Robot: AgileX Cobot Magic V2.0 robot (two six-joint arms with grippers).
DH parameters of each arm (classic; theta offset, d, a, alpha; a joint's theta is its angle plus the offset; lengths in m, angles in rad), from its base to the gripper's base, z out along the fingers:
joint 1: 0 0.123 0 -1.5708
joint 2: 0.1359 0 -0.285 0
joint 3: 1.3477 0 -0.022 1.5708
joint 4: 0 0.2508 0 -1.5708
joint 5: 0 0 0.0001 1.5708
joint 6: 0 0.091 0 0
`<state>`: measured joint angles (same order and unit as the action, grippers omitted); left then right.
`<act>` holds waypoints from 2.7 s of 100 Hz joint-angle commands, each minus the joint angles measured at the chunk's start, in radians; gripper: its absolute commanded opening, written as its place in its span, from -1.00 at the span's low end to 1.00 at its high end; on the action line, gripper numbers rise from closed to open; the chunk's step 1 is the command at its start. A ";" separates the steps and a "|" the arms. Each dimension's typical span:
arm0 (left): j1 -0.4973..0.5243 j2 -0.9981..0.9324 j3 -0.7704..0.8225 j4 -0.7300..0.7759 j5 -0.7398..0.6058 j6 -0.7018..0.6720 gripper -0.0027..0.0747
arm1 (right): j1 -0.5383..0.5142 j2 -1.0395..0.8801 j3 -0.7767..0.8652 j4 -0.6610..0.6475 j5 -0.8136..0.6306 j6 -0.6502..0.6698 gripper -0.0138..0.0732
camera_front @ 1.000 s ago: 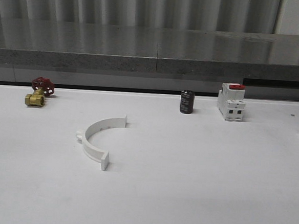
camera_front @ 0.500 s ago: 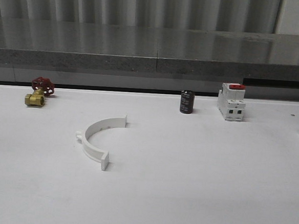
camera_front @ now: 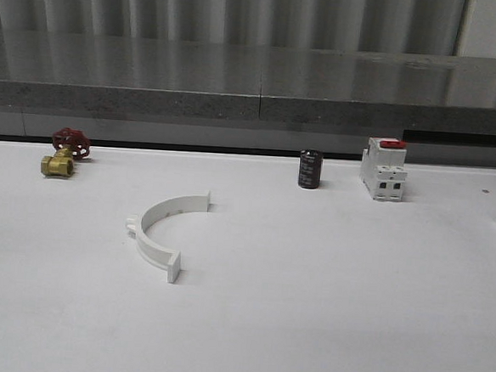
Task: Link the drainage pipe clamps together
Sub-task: 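Grasp the second white half-ring clamp by its tab with the right gripper, then carry the half-ring toward the placed half and align their tabs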
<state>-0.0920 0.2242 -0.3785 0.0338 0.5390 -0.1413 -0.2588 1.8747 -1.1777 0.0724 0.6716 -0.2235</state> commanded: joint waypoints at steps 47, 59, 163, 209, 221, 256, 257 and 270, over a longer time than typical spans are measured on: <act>0.003 0.009 -0.023 -0.001 -0.077 -0.001 -0.98 | -0.007 -0.042 -0.029 0.008 -0.034 -0.024 -0.44; 0.003 0.009 -0.023 -0.001 -0.077 -0.001 -0.98 | -0.007 -0.042 -0.029 0.008 -0.032 -0.024 -0.45; 0.003 0.009 -0.023 -0.001 -0.077 -0.001 -0.98 | 0.365 -0.223 -0.031 -0.124 0.126 0.544 -0.45; 0.003 0.009 -0.023 -0.001 -0.077 -0.001 -0.98 | 0.690 -0.172 -0.108 -0.360 0.128 1.014 -0.45; 0.003 0.009 -0.023 -0.001 -0.077 -0.001 -0.98 | 0.739 -0.099 -0.195 -0.360 0.179 1.017 -0.45; 0.003 0.009 -0.023 -0.001 -0.077 -0.001 -0.98 | 0.859 0.088 -0.379 -0.360 0.197 1.071 -0.45; 0.003 0.009 -0.023 -0.001 -0.077 -0.001 -0.98 | 0.863 0.091 -0.384 -0.360 0.198 1.073 -0.45; 0.003 0.009 -0.023 -0.001 -0.077 -0.001 -0.98 | 0.892 0.141 -0.433 -0.360 0.210 1.089 -0.45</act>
<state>-0.0920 0.2242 -0.3737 0.0338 0.5390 -0.1413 0.6204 2.0472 -1.5553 -0.2610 0.8840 0.8515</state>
